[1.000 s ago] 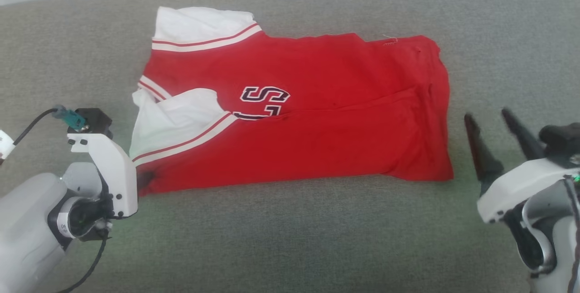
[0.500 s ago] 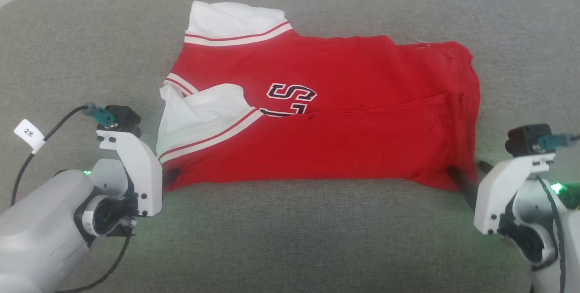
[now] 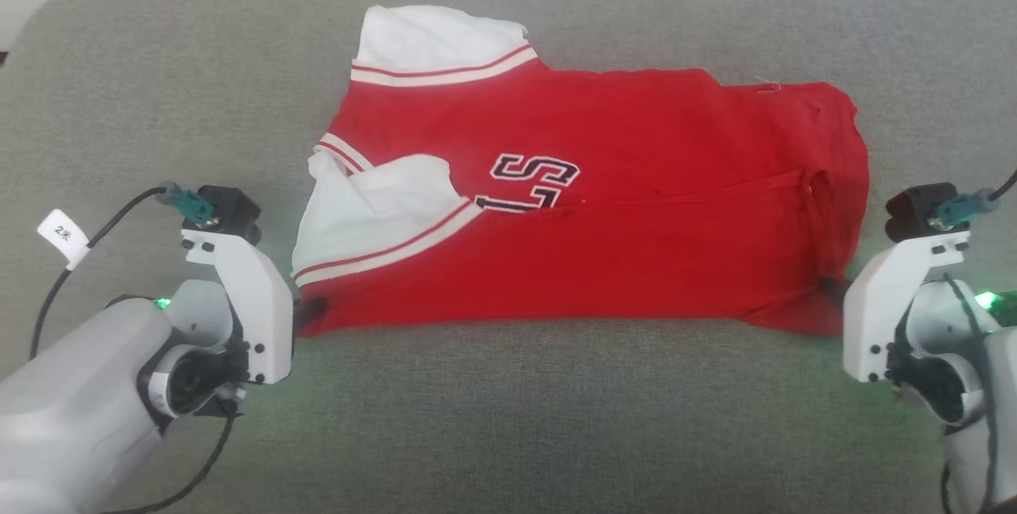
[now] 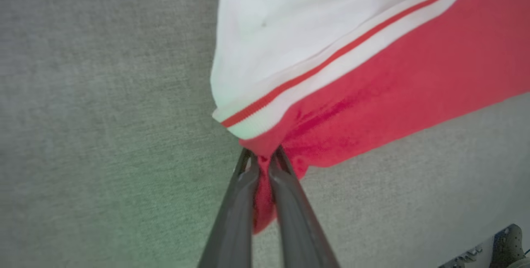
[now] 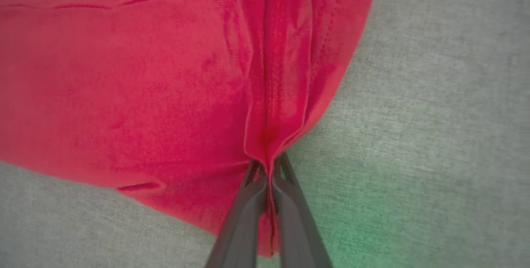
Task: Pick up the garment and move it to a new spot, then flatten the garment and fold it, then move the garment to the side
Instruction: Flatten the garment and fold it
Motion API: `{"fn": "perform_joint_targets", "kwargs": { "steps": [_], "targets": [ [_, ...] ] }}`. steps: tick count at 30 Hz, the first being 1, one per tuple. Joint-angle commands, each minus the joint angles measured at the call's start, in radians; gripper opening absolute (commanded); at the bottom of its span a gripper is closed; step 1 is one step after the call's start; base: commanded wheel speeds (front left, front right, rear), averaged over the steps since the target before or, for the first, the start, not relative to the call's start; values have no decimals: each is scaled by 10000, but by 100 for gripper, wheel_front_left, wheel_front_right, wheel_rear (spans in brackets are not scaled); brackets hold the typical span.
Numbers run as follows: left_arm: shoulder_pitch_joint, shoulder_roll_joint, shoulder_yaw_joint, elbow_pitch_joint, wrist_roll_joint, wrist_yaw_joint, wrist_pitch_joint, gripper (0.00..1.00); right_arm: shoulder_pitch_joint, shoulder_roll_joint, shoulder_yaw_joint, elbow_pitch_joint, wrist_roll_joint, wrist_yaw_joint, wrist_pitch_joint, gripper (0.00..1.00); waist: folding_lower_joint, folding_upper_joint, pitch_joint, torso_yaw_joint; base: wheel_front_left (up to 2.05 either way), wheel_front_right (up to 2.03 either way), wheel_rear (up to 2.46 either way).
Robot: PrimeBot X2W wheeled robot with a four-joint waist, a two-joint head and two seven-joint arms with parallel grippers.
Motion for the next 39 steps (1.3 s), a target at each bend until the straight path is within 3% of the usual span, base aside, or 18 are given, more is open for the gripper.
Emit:
{"fn": "perform_joint_targets", "kwargs": {
  "steps": [1,15,21,26,27,28,29,30,31,39],
  "targets": [
    [74,162,-8,-22,116,53,69,0,21,-163,-13,40,-3,-24,135,0,0,-1,-58,25,0,0,0],
    [834,1402,-26,-2399,-145,1255,498,0,1204,-1414,377,-2069,1155,-23,2040,0,0,-1,-356,142,0,0,0],
    [1656,1809,-202,-3677,-367,2080,511,0,2145,-1571,201,-2899,1597,-21,2811,0,0,-1,-335,160,0,0,0],
    [1947,1758,-324,-3807,-401,2282,472,4,2303,-1403,57,-2912,1519,-21,2633,0,0,-1,-290,123,0,0,0],
    [1965,1720,-311,-3746,-413,2293,425,22,2258,-1356,32,-2853,1460,-21,2535,8,0,-1,-280,111,0,0,0],
    [1970,1692,-293,-3681,-423,2313,401,33,2203,-1323,58,-2823,1408,-21,2426,31,0,-1,-276,102,0,0,0],
    [1962,1675,-280,-3644,-424,2304,381,47,2148,-1294,85,-2790,1356,-21,2325,87,0,-1,-277,86,0,0,0],
    [1917,1678,-247,-3628,-410,2262,352,80,2119,-1275,122,-2749,1339,-21,2267,100,0,-1,-289,63,0,0,0],
    [1863,1702,-195,-3616,-416,2275,341,100,2091,-1254,141,-2732,1347,-21,2214,100,0,-1,-308,39,0,0,0],
    [1275,2364,-61,-4333,-9,2569,677,100,1807,-1164,51,-2949,1412,-18,1761,100,0,-1,-450,-212,0,0,0]
  ]
}}
